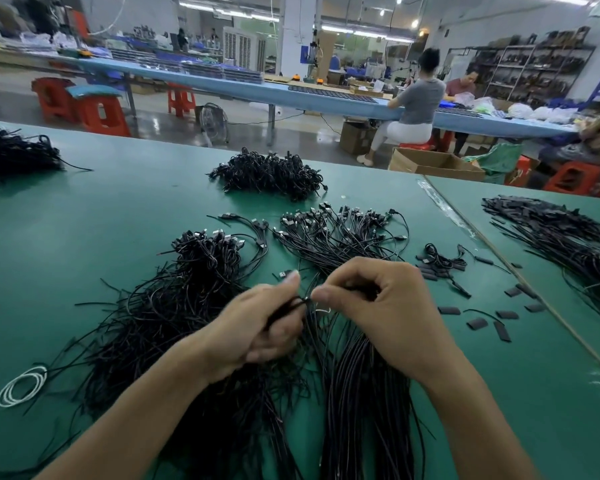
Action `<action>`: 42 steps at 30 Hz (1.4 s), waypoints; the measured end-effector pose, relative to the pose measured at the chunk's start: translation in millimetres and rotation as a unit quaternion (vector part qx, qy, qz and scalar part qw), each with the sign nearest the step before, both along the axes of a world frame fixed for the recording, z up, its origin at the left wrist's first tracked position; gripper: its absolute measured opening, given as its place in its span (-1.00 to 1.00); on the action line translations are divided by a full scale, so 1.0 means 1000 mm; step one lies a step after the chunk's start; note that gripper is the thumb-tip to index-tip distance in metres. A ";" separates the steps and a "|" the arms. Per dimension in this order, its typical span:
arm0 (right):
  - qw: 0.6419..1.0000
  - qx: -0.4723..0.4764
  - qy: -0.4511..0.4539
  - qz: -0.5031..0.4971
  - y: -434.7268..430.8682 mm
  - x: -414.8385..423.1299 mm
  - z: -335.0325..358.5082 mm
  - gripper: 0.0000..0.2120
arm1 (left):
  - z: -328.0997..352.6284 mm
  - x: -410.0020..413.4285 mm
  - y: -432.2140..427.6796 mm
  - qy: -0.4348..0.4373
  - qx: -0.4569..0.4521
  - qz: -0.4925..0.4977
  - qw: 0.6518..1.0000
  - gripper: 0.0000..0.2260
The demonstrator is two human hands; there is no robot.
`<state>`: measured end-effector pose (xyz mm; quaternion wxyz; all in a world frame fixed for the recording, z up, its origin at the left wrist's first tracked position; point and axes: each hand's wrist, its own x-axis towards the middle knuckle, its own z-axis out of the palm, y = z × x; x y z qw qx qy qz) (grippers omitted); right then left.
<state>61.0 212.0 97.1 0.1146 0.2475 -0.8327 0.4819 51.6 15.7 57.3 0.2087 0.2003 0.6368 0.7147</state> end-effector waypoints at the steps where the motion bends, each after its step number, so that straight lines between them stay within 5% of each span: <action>1: 1.000 -0.011 -0.012 -0.013 0.001 -0.003 -0.004 -0.81 | 0.003 -0.001 -0.005 -0.043 0.060 -0.015 0.997 -0.50; 6: 0.991 0.061 -0.114 -0.035 -0.006 -0.007 -0.034 -0.81 | 0.013 -0.005 -0.012 -0.171 0.333 -0.164 0.913 -0.62; 9: 0.983 0.120 -0.136 -0.020 -0.015 0.002 -0.046 -0.77 | 0.018 -0.009 -0.001 -0.196 0.406 -0.043 0.892 -0.69; 12: 0.973 0.193 -0.128 0.021 -0.025 0.015 -0.047 -0.78 | 0.009 -0.015 0.009 -0.124 0.347 0.160 0.916 -0.69; 15: 0.963 0.237 -0.118 0.057 -0.026 0.024 -0.041 -0.78 | -0.010 -0.018 0.014 0.028 0.152 0.235 0.960 -0.70; 21: 0.979 0.193 -0.061 0.014 -0.006 0.021 -0.026 -0.82 | -0.019 -0.005 0.018 0.118 -0.127 0.106 0.979 -0.67; 30: 0.996 -0.024 -0.083 0.003 0.008 0.012 -0.025 -0.82 | -0.009 0.011 0.019 -0.035 -0.056 -0.033 0.997 -0.52; 35: 0.976 -0.058 -0.174 0.115 0.012 0.010 -0.030 -0.92 | -0.010 0.007 0.006 -0.089 0.005 -0.128 0.988 -0.53; 42: 0.993 0.019 -0.108 0.033 0.003 0.008 -0.037 -0.86 | -0.015 0.007 0.021 -0.010 -0.070 0.054 0.996 -0.55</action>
